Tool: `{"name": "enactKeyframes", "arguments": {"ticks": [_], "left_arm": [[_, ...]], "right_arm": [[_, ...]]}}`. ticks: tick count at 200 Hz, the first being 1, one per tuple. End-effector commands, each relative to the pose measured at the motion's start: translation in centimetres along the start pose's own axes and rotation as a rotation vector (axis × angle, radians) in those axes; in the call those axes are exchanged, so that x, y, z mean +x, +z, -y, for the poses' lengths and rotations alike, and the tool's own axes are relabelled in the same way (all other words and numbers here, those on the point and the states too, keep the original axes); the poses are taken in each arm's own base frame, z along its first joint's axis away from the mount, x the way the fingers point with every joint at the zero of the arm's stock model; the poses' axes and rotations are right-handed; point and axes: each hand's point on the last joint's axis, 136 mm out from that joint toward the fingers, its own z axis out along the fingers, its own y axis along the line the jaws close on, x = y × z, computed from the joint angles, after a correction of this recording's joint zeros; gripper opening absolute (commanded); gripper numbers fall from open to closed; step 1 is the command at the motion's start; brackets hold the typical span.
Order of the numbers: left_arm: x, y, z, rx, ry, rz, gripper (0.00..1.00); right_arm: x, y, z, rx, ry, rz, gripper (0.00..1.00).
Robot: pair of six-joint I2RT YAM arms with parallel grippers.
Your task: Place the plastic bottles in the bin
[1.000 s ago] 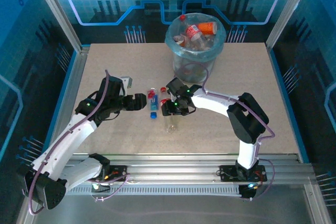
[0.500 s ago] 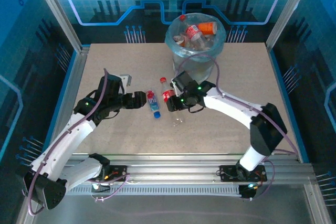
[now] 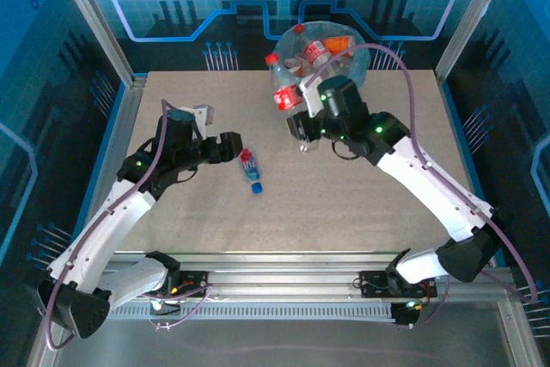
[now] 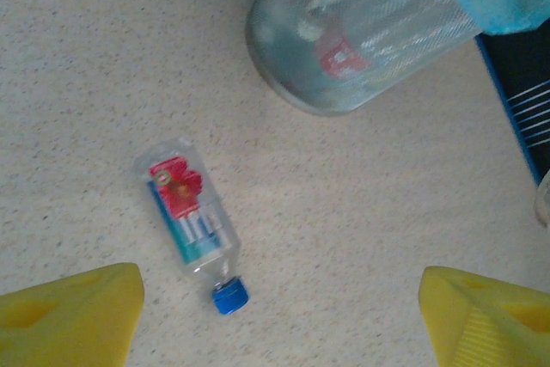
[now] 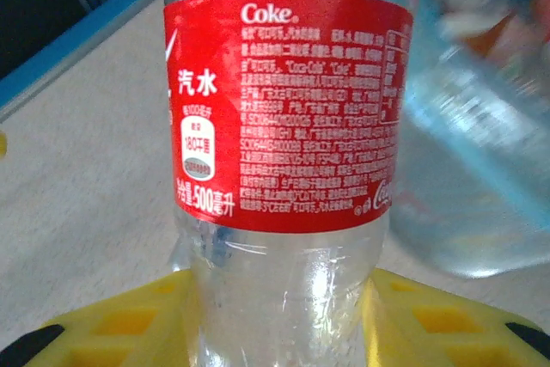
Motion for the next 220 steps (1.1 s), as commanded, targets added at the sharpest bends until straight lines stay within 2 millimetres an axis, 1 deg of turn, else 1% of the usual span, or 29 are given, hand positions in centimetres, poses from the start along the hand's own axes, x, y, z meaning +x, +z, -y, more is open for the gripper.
{"name": "enactKeyframes", "arguments": {"ticks": [1,21,41,59,62,63,65,70,74,75,77,78,79,82,83,85,86,88,90,91,93,105,120,131,141,165,182,203,220], "left_arm": [[-3.3,-0.6,2.6,0.089,-0.024,0.073,0.85],[-4.8,-0.1,3.4,0.098,-0.017,0.081,0.85],[-6.1,0.5,3.9,0.093,-0.009,0.083,0.85],[-7.3,1.1,4.4,0.09,0.002,0.088,0.85],[-7.5,1.2,4.5,0.089,0.004,0.09,0.85],[-7.6,1.2,4.5,0.09,0.006,0.089,0.85],[-7.7,1.3,4.5,0.09,0.008,0.088,0.85],[-8.0,1.5,4.6,0.09,0.014,0.09,0.85],[-8.1,1.8,4.6,0.082,0.017,0.087,0.85],[-8.2,1.8,4.6,0.081,0.018,0.086,0.85],[-8.3,1.9,4.6,0.08,0.02,0.087,0.85],[-8.3,2.0,4.6,0.078,0.021,0.087,0.85],[-8.3,2.1,4.6,0.078,0.022,0.085,0.85],[-8.6,2.1,4.7,0.076,0.027,0.088,0.85],[-8.6,2.2,4.7,0.076,0.028,0.088,0.86],[-8.7,2.3,4.6,0.073,0.031,0.087,0.86],[-8.8,2.4,4.7,0.073,0.032,0.088,0.85],[-8.9,2.4,4.7,0.071,0.035,0.089,0.86],[-9.0,2.6,4.7,0.07,0.037,0.088,0.86],[-9.1,2.6,4.7,0.069,0.039,0.088,0.86],[-9.2,2.6,4.8,0.069,0.044,0.09,0.86],[-9.9,3.3,5.0,0.061,0.06,0.086,0.86],[-10.7,4.0,5.2,0.053,0.078,0.082,0.86],[-11.2,4.6,5.3,0.046,0.086,0.076,0.86],[-11.6,5.0,5.4,0.043,0.093,0.076,0.86],[-12.4,5.6,5.8,0.049,0.104,0.079,0.86],[-12.7,5.9,5.8,0.044,0.111,0.08,0.87],[-12.7,6.1,5.7,0.039,0.115,0.078,0.87],[-12.4,6.5,5.4,0.033,0.117,0.069,0.87]], "right_arm": [[-4.7,-1.0,2.8,0.082,-0.065,0.121,0.47],[-7.6,-0.8,5.0,0.117,-0.078,0.17,0.47],[-9.9,0.1,7.0,0.133,-0.089,0.192,0.47],[-11.3,1.4,8.4,0.149,-0.117,0.186,0.48],[-11.4,1.9,8.6,0.151,-0.12,0.177,0.48],[-11.9,1.5,8.7,0.153,-0.122,0.193,0.48],[-11.6,2.1,8.8,0.15,-0.126,0.176,0.48],[-11.7,2.8,9.1,0.151,-0.132,0.165,0.49],[-11.9,3.3,9.4,0.152,-0.137,0.159,0.49],[-12.3,3.1,9.5,0.155,-0.139,0.169,0.49],[-12.3,3.3,9.6,0.157,-0.141,0.165,0.49],[-12.0,3.7,9.7,0.155,-0.142,0.153,0.49],[-12.4,3.6,9.8,0.158,-0.142,0.163,0.49],[-12.0,4.2,9.9,0.158,-0.143,0.143,0.49],[-12.4,4.1,10.0,0.161,-0.143,0.154,0.49],[-12.4,4.4,10.1,0.161,-0.143,0.147,0.49],[-12.1,4.7,10.2,0.161,-0.142,0.135,0.49],[-12.5,4.6,10.3,0.163,-0.142,0.145,0.49],[-12.1,5.2,10.5,0.161,-0.14,0.126,0.49],[-12.5,5.1,10.5,0.162,-0.141,0.138,0.49],[-12.6,5.1,10.6,0.161,-0.14,0.138,0.49],[-12.4,6.8,11.2,0.153,-0.128,0.11,0.49],[-12.3,8.4,11.7,0.142,-0.127,0.087,0.49],[-12.2,9.1,11.8,0.138,-0.135,0.072,0.49],[-11.6,9.8,12.1,0.139,-0.138,0.045,0.5],[-10.1,10.5,12.1,0.125,-0.139,-0.009,0.51],[-8.9,10.6,12.1,0.111,-0.142,-0.046,0.51],[-7.5,10.8,11.8,0.092,-0.155,-0.097,0.51],[-6.2,11.2,12.2,0.107,-0.166,-0.146,0.51]]}}
